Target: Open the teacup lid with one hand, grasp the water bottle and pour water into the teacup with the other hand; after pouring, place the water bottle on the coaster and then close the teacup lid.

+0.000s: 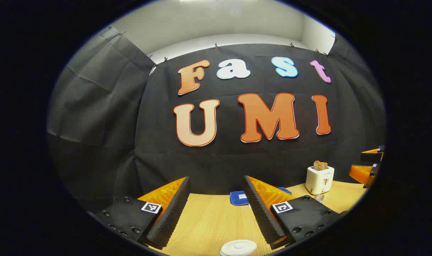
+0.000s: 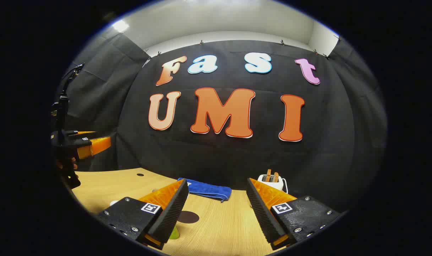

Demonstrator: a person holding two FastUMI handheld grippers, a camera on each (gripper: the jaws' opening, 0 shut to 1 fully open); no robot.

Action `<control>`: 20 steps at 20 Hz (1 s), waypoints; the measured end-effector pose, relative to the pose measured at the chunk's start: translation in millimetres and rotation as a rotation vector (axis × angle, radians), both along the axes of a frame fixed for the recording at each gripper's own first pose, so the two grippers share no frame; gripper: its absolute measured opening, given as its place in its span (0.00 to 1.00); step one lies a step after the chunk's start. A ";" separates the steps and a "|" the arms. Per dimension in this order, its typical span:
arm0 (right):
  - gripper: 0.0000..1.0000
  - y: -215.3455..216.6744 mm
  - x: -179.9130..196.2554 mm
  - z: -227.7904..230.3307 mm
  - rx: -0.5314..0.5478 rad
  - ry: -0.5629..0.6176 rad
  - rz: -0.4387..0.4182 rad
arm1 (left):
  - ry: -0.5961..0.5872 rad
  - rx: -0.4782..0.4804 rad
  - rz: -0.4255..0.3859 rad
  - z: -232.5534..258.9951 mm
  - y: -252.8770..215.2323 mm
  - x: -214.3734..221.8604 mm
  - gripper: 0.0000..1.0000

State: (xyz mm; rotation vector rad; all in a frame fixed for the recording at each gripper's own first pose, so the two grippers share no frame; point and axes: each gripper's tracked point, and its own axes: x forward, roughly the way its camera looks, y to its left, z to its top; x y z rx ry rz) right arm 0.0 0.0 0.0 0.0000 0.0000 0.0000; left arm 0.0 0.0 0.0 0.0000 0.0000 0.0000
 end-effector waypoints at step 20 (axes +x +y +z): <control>0.98 24.3 -4.4 -10.3 0.013 0.014 0.071 | 0.049 -0.055 -0.064 -24.5 -13.1 -7.1 0.99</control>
